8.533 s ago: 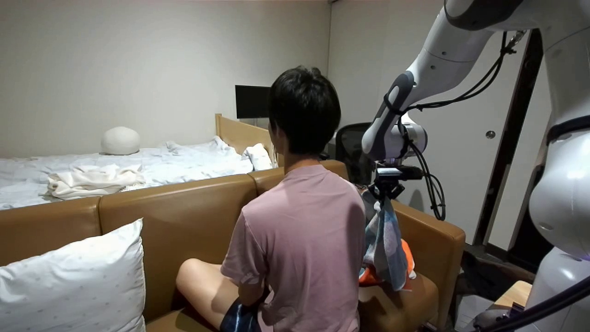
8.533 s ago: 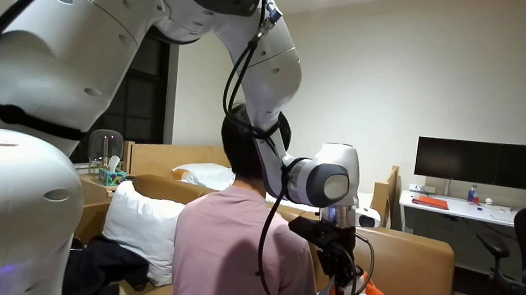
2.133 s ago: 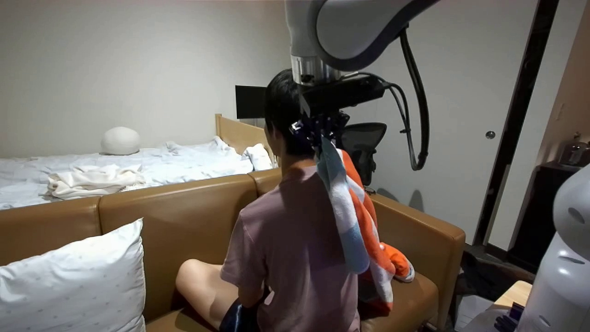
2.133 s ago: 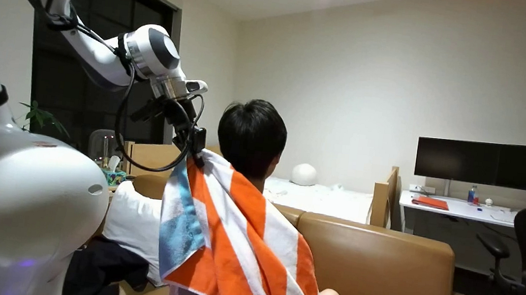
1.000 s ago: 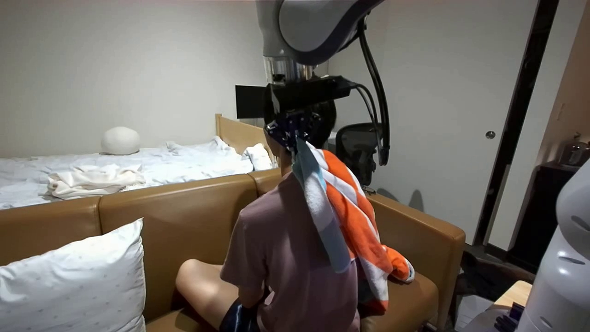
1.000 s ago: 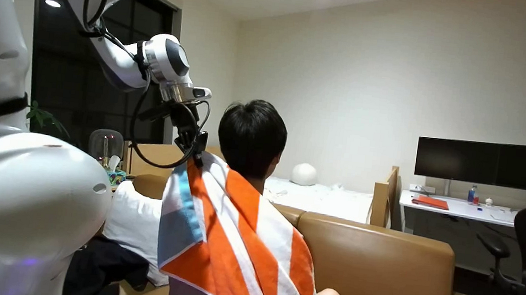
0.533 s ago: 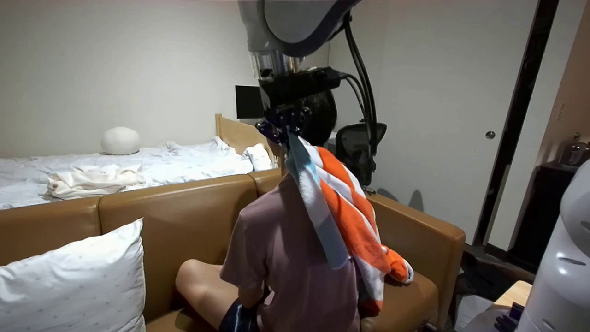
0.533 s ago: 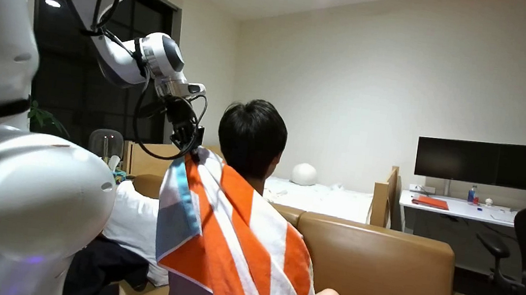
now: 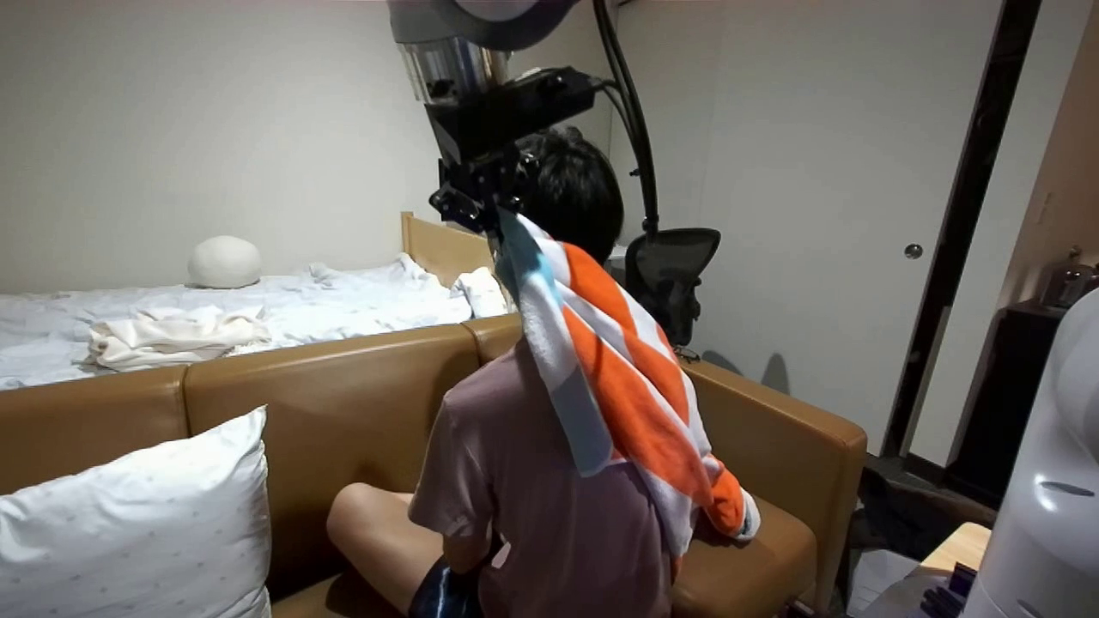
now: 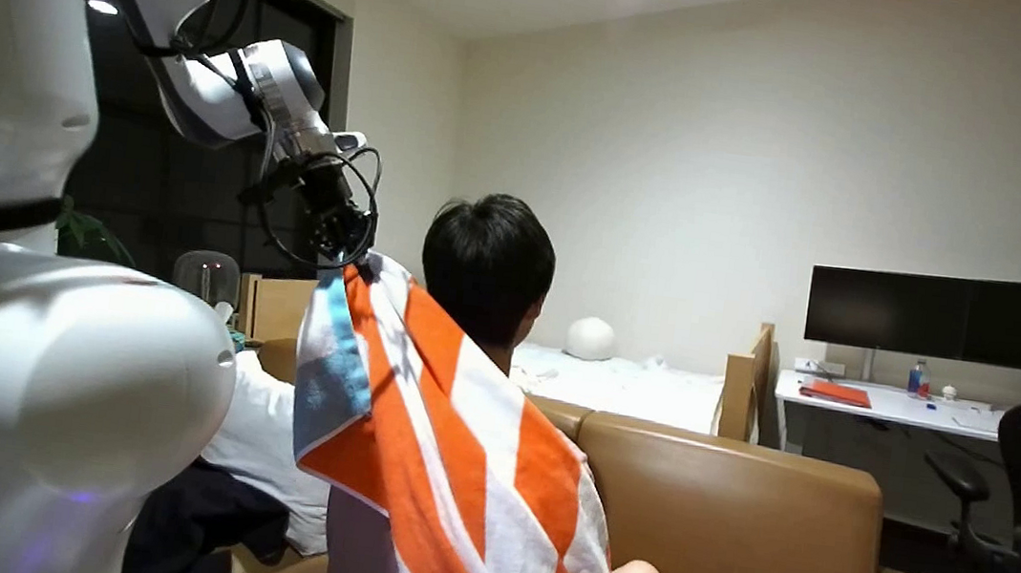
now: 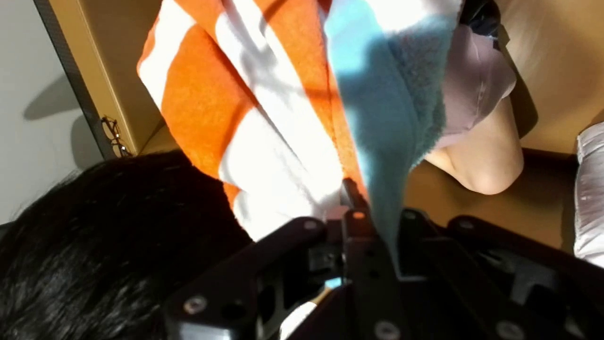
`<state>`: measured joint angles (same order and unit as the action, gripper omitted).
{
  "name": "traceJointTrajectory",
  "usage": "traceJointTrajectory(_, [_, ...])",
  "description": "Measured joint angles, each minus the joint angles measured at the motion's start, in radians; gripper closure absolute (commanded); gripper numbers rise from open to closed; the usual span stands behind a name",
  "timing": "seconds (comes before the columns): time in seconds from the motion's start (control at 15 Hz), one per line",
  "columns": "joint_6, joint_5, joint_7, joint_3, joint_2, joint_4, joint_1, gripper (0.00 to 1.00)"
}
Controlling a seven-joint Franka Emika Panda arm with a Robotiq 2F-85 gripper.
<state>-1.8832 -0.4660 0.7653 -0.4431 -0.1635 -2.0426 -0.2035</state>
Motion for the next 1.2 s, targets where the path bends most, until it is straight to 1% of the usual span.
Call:
traceJointTrajectory(0.2, [0.000, -0.038, 0.000, 0.001, 0.025, 0.023, -0.015, 0.98])
traceJointTrajectory(0.47, [0.004, -0.041, -0.003, 0.007, 0.048, 0.039, -0.035, 0.98])
traceJointTrajectory(0.53, [0.007, -0.041, -0.008, 0.009, 0.052, 0.041, -0.040, 0.93])
traceJointTrajectory(1.0, [0.009, -0.041, -0.008, 0.022, 0.061, 0.037, -0.048, 0.93])
traceJointTrajectory(1.07, [0.009, -0.041, -0.008, 0.023, 0.061, 0.037, -0.048, 0.98])
traceJointTrajectory(1.2, [0.009, -0.041, -0.008, 0.024, 0.062, 0.037, -0.049, 0.98])
